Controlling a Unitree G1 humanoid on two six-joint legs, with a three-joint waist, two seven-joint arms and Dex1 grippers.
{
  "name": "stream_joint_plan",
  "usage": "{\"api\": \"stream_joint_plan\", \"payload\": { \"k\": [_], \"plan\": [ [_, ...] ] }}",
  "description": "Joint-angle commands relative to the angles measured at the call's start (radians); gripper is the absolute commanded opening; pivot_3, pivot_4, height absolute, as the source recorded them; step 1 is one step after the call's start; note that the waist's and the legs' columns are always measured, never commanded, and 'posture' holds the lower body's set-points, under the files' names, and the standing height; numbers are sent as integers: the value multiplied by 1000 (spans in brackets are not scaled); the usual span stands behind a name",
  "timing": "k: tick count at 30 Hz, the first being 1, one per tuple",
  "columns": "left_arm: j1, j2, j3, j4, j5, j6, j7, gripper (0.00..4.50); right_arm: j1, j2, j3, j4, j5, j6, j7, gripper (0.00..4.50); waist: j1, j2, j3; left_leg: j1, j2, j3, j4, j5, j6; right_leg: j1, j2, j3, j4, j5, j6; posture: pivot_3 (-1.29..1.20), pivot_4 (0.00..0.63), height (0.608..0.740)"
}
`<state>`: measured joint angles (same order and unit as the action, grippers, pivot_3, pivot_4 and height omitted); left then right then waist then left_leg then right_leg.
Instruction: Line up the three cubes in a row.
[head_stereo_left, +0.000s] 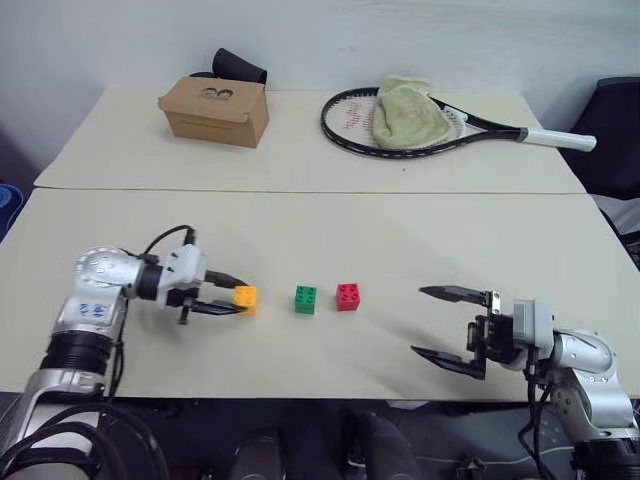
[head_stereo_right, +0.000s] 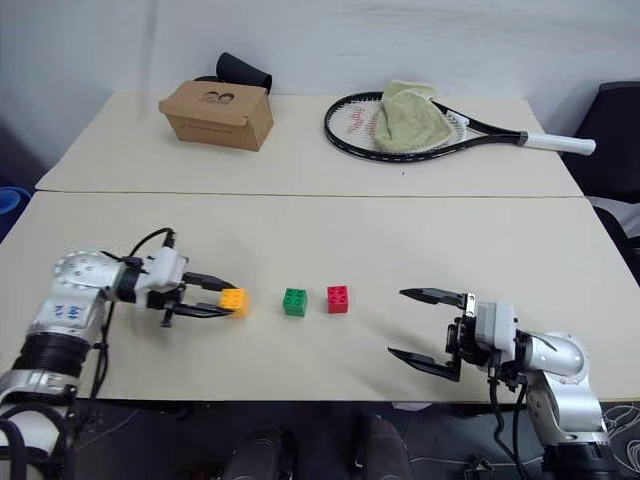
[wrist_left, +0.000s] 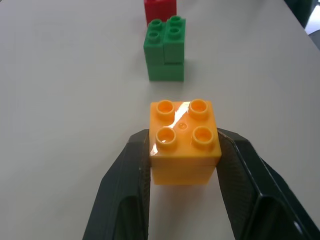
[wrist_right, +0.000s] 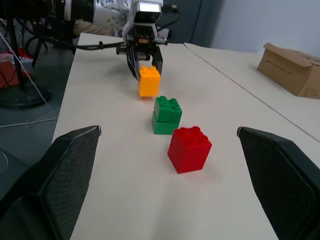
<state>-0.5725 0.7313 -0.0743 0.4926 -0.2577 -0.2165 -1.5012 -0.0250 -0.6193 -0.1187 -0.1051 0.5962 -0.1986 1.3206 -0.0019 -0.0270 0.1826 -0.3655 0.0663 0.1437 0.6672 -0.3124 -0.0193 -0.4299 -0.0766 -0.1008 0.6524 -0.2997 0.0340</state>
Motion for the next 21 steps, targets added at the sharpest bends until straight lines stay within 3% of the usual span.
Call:
{"api": "stream_joint_plan", "payload": {
  "k": [1, 13, 21],
  "plan": [
    [-34, -7, -22, 49, 36, -36, -23, 1471, 11, -6, -8, -65, 16, 33, -25, 4500, -2, 0, 0, 0, 0, 0, 0, 0, 0, 0, 0, -1, 0, 0, 0, 0, 150, 740],
    [-85, 10, -45, 180, 54, -54, -60, 1471, 12, -8, -18, -139, 6, 99, -92, 4500, -1, 0, 0, 0, 0, 0, 0, 0, 0, 0, 0, -1, 0, 0, 0, 0, 150, 740],
    [-64, 46, 8, 159, 16, -38, -27, 3996, 14, -9, -24, -135, 10, 100, -87, 4500, -1, 0, 0, 0, 0, 0, 0, 0, 0, -1, 0, -1, 0, 0, 0, 0, 150, 740]
  ]
}}
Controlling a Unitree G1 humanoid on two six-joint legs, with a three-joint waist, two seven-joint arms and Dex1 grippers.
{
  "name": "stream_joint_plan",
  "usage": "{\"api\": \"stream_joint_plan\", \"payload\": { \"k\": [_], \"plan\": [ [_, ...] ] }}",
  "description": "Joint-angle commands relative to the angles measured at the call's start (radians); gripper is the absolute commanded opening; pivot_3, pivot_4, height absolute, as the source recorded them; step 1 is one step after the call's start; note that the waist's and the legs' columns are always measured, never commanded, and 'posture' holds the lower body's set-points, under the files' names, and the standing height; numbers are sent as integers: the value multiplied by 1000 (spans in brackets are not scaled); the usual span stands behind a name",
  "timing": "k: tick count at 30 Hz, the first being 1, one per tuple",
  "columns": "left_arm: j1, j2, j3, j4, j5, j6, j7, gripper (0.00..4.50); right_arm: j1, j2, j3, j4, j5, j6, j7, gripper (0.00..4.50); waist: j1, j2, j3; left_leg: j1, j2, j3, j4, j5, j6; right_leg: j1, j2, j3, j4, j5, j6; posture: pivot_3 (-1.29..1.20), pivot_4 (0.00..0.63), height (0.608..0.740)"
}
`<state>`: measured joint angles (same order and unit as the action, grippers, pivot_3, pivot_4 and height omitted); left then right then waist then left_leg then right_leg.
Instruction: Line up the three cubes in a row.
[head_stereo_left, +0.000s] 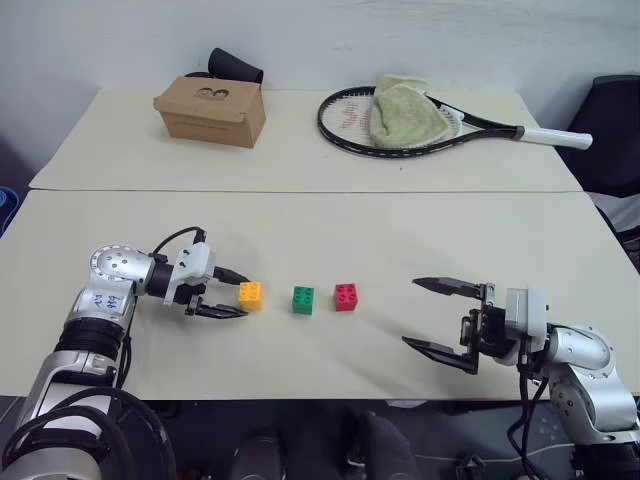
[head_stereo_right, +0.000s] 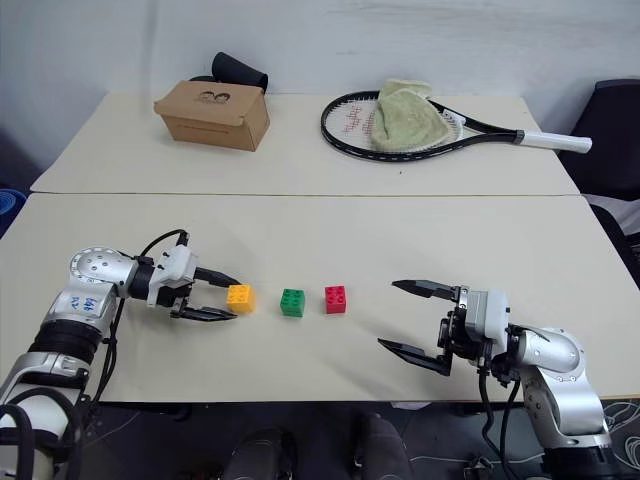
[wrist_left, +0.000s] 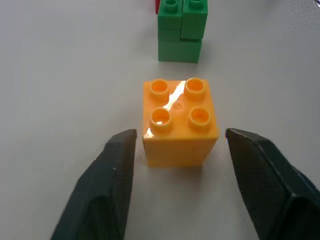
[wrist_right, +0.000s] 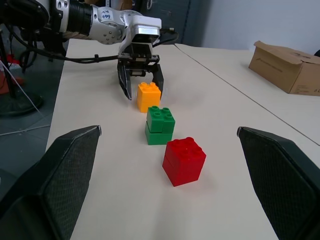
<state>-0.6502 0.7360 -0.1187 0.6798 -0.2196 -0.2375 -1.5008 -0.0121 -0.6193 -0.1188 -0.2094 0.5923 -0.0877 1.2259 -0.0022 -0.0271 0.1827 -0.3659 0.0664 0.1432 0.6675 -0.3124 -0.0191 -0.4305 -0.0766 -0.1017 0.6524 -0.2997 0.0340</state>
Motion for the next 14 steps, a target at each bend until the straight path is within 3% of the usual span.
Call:
{"api": "stream_joint_plan", "payload": {
  "k": [1, 5, 8, 10, 14],
  "plan": [
    [24, 59, 70, -37, -32, -19, -23, 4301, -2, -12, -28, -24, 17, -12, 14, 4500, -2, 0, 0, 0, 0, 0, 0, 0, 0, 0, 0, 0, 0, 0, 0, 0, 150, 740],
    [147, 162, 184, -130, -93, 37, -2, 4415, -21, -44, -57, 0, 25, -4, 42, 4500, -11, 0, 0, 0, 1, -6, 0, 0, 0, -1, 0, 1, 0, 0, 0, 0, 150, 740],
    [413, 261, 369, -330, -170, 146, 51, 4415, -49, -144, -127, 45, 36, 15, 100, 4500, -28, 2, 1, 0, 4, -6, -2, -1, 1, -1, -2, 2, 0, 0, 0, 0, 150, 740],
    [536, 281, 470, -424, -190, 175, 94, 4415, -70, -198, -156, 81, 38, 21, 133, 4500, -27, 2, 1, 0, 4, -6, -2, -2, 2, -1, -2, 4, -1, 0, 0, 0, 150, 740],
    [636, 293, 558, -513, -206, 231, 142, 4415, -108, -243, -160, 125, 37, 37, 182, 4500, -13, 1, 1, 0, 3, -11, -2, -4, 7, 2, -3, 6, -3, 0, 0, 0, 150, 740]
  ]
}}
